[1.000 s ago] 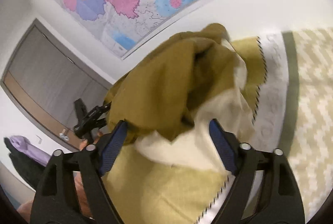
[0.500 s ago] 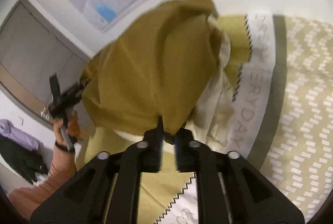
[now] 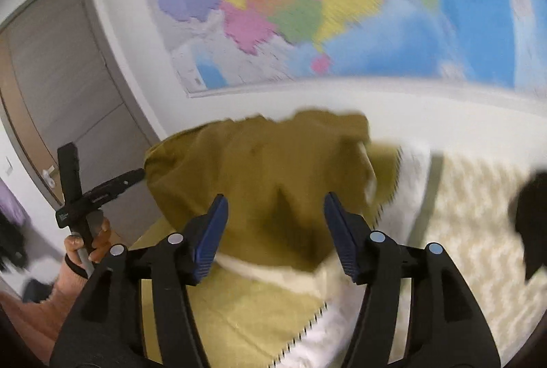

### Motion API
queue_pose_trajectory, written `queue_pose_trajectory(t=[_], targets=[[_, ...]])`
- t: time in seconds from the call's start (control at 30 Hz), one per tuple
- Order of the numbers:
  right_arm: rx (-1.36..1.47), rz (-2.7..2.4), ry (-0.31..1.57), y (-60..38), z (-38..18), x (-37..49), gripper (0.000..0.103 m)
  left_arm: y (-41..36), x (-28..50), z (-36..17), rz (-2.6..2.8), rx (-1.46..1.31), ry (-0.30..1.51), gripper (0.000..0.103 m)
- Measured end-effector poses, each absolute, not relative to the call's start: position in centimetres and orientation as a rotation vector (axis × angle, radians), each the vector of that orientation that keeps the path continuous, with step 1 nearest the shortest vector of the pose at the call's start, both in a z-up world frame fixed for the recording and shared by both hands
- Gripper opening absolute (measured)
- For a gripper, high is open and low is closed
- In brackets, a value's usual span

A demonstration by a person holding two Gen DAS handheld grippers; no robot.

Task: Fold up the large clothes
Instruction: 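Carry the bundle with both grippers and lower it onto the cream garment stack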

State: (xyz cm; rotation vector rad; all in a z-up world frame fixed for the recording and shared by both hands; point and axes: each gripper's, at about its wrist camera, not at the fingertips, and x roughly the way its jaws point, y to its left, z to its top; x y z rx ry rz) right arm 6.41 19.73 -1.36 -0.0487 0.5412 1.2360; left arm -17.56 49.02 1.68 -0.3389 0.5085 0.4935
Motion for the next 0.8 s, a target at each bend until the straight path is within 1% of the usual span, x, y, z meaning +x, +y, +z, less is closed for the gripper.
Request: queue_pose_trajectory(t=[0.07, 0.1, 0.2, 0.23, 0.27, 0.33, 0.37, 0.43, 0.47, 0.57, 0.63, 0.8], targets=[[-0.063, 1.266, 0.558, 21.8, -1.5, 6.7, 0.057, 49.4, -15.8, 0.7, 0.491, -0.372, 0.533, 0.08], [-0.064, 1.266, 0.582, 23.2, -2.0, 7.2, 0.057, 49.5, -14.9, 0.0, 0.476, -0.387, 0.552, 0.08], [-0.102, 1.224, 0.687, 26.4, -4.9, 9.2, 0.053, 50.0, -13.4, -1.8, 0.514, -0.395, 0.595, 0.08], [-0.103, 1.225, 0.718, 26.9, -5.7, 9.6, 0.053, 50.1, -13.1, -2.5, 0.516, -0.394, 0.602, 0.08], [-0.091, 1.219, 0.753, 27.1, -6.9, 10.3, 0.05, 50.2, -13.1, -2.9, 0.527, -0.39, 0.606, 0.08], [-0.056, 1.232, 0.775, 26.6, -7.6, 10.7, 0.049, 49.7, -13.1, -3.0, 0.55, -0.366, 0.609, 0.08], [-0.058, 1.229, 0.772, 26.3, -7.5, 10.6, 0.048, 49.4, -13.1, -2.9, 0.56, -0.354, 0.609, 0.08], [-0.066, 1.222, 0.767, 25.9, -7.2, 10.4, 0.049, 49.0, -13.2, -2.6, 0.57, -0.345, 0.61, 0.08], [-0.073, 1.217, 0.758, 25.6, -6.9, 10.0, 0.05, 48.7, -13.4, -2.5, 0.58, -0.339, 0.606, 0.08], [-0.091, 1.22, 0.718, 25.2, -6.1, 9.0, 0.06, 47.3, -13.7, -2.1, 0.596, -0.309, 0.593, 0.081], [-0.106, 1.23, 0.682, 24.6, -5.5, 7.9, 0.06, 46.2, -13.8, -1.9, 0.587, -0.288, 0.589, 0.09], [-0.17, 1.248, 0.57, 24.4, -4.0, 5.0, 0.061, 43.5, -13.7, -1.6, 0.557, -0.233, 0.565, 0.091]])
